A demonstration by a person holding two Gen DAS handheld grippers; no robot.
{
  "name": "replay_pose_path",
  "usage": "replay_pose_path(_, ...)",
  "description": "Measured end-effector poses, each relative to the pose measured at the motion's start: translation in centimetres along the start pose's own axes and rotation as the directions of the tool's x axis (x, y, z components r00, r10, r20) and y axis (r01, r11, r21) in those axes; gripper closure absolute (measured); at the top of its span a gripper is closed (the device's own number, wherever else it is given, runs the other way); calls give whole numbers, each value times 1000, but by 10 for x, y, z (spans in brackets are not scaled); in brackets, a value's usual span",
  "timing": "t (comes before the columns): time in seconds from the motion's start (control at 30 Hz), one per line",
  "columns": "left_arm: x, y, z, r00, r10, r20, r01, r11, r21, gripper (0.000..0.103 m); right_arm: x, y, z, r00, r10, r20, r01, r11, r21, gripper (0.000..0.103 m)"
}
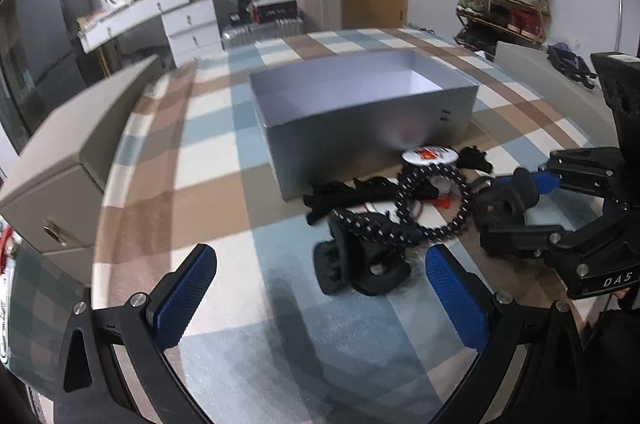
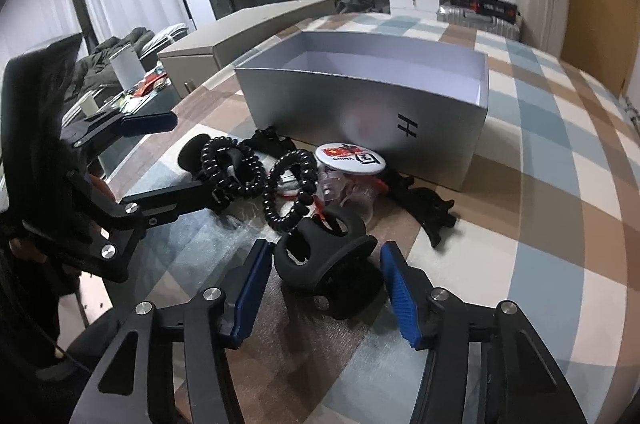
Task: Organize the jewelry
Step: 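Grasp a black claw clip with the right tool while the left tool grasps another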
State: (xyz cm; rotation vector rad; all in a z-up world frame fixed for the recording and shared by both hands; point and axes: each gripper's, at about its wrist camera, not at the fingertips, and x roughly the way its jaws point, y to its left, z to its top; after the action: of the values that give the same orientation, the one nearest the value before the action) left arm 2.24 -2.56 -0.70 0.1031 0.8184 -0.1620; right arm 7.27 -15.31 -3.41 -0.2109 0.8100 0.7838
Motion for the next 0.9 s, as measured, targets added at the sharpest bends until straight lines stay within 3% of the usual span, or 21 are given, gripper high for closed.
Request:
replay_pose_path(0.27, 7, -12, 0, 999, -8, -41, 10, 999, 33, 4, -23, -13, 4, 995, -20, 96, 14, 998, 61, 48)
replay_pose_path(0.33, 9, -14, 0, 999, -11, -49, 14, 999, 49, 13, -26, -17, 5, 994, -20, 109, 12, 997, 75, 48)
replay_pose_path(0.37, 10, -16, 0, 999, -6, -53, 10, 998, 59, 23, -27, -17, 6, 994, -20, 111, 12, 997, 76, 48)
replay_pose_path(0.47, 14, -17, -2, 997, -22, -69, 27, 997, 74, 63, -29, -17, 7, 993, -19, 117, 9, 997, 79, 48)
replay_pose_path(0.6, 2, -14, -2, 998, -48, -35, 50, 997, 64, 63, -28, -16, 7, 993, -13, 121, 4, 997, 81, 48)
replay_pose_path(0.77, -10, -12, 2, 1000, -22, 5, 21, 998, 59, 63, -32, -13, 5, 991, -16, 134, 5, 997, 79, 48)
replay_pose_path(0.9, -10, -18, 1, 999, 50, -12, -48, 989, 139, 63, -32, -14, 5, 991, -23, 129, 13, 997, 79, 48)
